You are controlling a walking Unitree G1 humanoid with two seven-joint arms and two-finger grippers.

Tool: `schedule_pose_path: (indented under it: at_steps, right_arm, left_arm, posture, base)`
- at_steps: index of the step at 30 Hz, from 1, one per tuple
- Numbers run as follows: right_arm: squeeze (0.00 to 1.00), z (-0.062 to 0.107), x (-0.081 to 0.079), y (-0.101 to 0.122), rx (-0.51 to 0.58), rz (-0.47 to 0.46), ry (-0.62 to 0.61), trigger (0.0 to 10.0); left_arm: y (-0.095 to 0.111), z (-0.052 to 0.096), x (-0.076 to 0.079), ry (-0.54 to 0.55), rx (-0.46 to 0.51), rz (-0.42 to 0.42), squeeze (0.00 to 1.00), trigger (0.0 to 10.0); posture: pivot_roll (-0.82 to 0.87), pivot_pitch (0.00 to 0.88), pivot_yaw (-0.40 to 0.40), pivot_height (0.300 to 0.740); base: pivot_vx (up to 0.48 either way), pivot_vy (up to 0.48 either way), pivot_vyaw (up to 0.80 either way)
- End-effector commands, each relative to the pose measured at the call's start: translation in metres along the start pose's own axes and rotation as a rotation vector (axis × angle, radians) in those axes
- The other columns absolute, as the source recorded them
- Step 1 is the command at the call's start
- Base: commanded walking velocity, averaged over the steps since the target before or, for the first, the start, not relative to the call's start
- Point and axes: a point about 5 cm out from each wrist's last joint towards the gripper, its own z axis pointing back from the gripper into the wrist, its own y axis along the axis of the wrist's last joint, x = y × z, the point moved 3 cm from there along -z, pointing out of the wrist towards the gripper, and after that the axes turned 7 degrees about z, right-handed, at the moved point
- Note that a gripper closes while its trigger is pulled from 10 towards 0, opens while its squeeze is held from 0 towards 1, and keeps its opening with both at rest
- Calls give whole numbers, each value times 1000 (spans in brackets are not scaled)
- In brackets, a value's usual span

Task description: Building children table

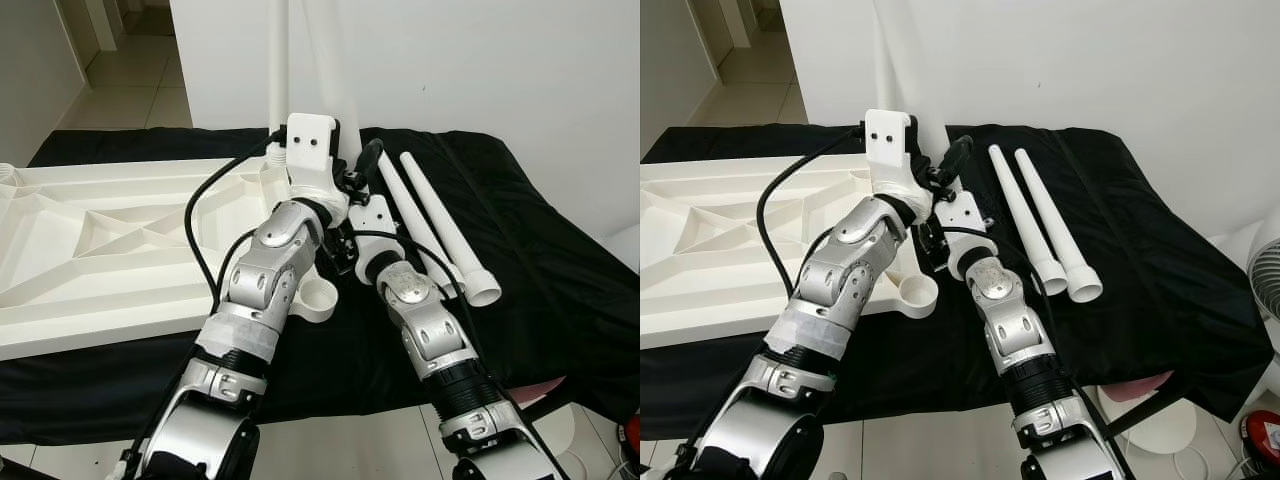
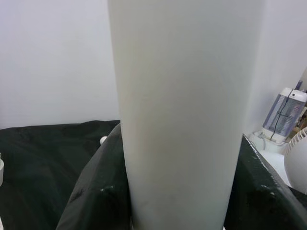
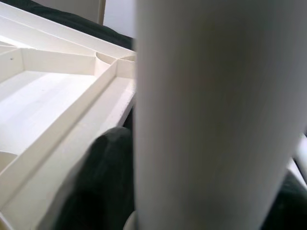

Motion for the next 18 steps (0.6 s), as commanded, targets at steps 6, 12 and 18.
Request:
schedule_pose_path:
  at_steps: [6, 12, 18]
  right_arm:
    - [0, 0, -1, 0, -8, -16, 2, 0]
    - [0, 0, 4, -1, -8, -45, -31, 0]
    - [0, -1, 16, 1, 6, -112, -116, 10000]
  left_arm:
    - [1, -1, 11, -40, 7, -19, 0, 10000]
    - [0, -1, 13, -54, -1, -26, 0, 10000]
    - [0, 0, 15, -82, -7, 21, 1000, 10000]
  posture:
    - [48, 0, -44, 740]
    - [50, 0, -45, 740]
    - [53, 3, -45, 740]
  base:
    - [0, 0, 0]
    - [0, 0, 0]
    - [0, 0, 0]
